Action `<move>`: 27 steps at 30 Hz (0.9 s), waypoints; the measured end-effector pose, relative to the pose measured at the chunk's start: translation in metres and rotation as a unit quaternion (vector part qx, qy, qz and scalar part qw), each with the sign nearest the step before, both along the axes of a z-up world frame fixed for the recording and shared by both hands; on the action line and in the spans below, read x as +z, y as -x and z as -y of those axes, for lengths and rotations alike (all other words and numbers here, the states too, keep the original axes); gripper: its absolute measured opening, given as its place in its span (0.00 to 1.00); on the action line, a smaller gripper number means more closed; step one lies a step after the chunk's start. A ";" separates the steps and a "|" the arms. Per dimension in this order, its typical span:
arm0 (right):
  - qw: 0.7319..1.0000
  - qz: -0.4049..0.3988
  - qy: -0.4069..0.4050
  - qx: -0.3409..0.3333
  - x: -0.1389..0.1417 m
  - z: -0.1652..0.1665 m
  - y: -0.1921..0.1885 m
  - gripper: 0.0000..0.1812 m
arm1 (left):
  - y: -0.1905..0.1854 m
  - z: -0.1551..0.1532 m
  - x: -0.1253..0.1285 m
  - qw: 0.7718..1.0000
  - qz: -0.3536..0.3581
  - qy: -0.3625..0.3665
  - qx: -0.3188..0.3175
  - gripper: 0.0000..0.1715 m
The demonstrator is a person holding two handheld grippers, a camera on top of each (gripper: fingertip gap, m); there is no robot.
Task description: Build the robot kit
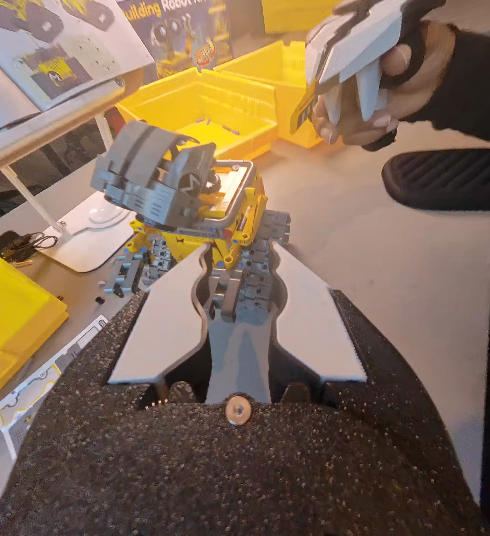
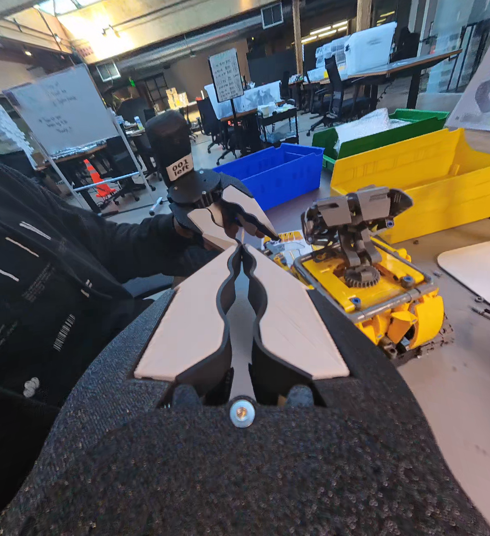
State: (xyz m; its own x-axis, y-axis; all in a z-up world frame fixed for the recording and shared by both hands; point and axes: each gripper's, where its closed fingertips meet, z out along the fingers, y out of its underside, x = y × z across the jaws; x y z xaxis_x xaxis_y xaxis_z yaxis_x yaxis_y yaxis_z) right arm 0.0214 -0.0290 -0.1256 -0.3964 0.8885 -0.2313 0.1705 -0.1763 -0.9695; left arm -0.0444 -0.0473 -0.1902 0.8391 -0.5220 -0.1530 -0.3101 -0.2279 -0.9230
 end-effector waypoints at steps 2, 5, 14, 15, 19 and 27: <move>1.000 0.010 -0.007 0.001 -0.020 -0.002 -0.001 0.00 | -0.002 -0.008 -0.013 0.999 -0.044 0.002 0.001 0.22; 1.000 0.014 -0.023 -0.005 -0.043 -0.006 0.002 0.00 | 0.002 -0.020 -0.022 0.994 -0.106 -0.010 0.014 0.23; 0.999 0.025 -0.036 -0.010 -0.068 -0.013 0.013 0.00 | 0.002 -0.027 -0.022 0.979 -0.195 -0.050 -0.009 0.24; 0.999 0.027 -0.039 -0.011 -0.069 -0.013 0.014 0.00 | 0.002 -0.028 -0.024 0.975 -0.215 -0.057 -0.013 0.24; 0.999 0.028 -0.036 -0.009 -0.072 -0.011 0.015 0.00 | -0.001 -0.031 -0.025 0.951 -0.293 -0.100 -0.024 0.21; 0.999 0.010 -0.027 -0.016 -0.065 -0.014 0.012 0.00 | -0.002 -0.031 -0.025 0.882 -0.421 -0.213 0.000 0.15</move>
State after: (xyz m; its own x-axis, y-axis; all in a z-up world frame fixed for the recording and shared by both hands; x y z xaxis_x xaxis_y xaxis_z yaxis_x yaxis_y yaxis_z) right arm 0.0099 -0.0149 -0.1905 -0.3635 0.9120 -0.1901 0.1845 -0.1295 -0.9743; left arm -0.0426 -0.0165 -0.2150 0.3345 -0.2671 -0.9038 -0.9261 0.0845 -0.3677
